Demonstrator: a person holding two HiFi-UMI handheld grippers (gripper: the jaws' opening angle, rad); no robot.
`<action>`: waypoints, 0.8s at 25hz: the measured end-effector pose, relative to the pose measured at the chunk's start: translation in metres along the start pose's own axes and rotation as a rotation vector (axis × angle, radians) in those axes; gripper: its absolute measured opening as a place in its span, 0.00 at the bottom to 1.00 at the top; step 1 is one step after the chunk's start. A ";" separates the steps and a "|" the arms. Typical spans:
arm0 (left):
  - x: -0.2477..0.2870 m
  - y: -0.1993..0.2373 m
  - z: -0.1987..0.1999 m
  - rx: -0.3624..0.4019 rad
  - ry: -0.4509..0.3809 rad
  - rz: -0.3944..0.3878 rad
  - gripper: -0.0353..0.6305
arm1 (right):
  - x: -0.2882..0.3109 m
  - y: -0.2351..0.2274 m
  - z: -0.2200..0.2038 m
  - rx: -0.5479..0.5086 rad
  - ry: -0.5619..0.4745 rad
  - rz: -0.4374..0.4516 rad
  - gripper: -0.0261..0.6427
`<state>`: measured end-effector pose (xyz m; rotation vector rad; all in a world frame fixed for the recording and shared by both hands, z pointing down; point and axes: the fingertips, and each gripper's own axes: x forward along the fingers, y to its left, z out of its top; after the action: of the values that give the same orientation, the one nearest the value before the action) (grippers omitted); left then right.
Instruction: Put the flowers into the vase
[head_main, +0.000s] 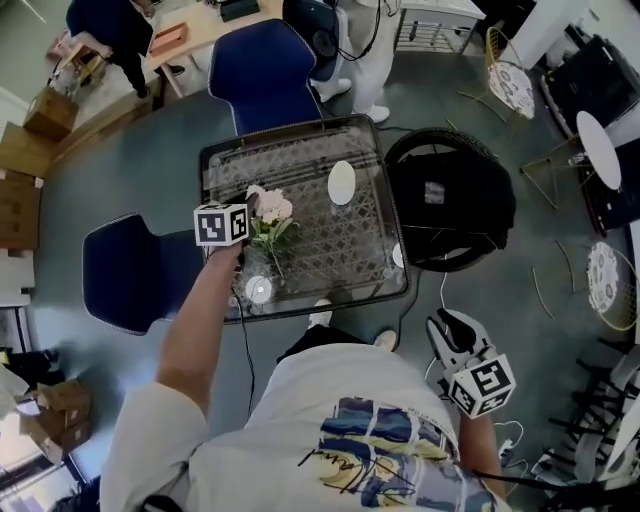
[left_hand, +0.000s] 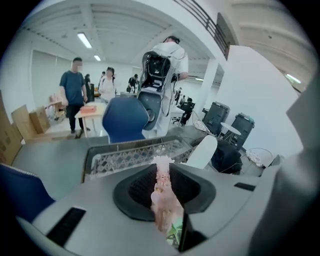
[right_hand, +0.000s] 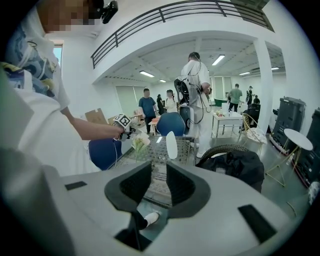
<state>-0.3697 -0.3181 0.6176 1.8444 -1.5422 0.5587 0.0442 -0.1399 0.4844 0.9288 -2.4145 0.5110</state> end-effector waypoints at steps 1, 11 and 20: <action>-0.010 -0.007 0.011 0.028 -0.033 0.010 0.18 | -0.004 -0.004 -0.001 -0.003 -0.005 0.004 0.17; -0.099 -0.107 0.142 0.216 -0.384 0.008 0.18 | -0.035 -0.038 -0.020 -0.005 -0.044 0.035 0.17; -0.117 -0.188 0.218 0.317 -0.538 -0.055 0.18 | -0.058 -0.063 -0.026 -0.005 -0.060 0.015 0.17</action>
<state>-0.2314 -0.3780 0.3460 2.4149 -1.8101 0.3025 0.1339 -0.1410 0.4824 0.9366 -2.4770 0.4884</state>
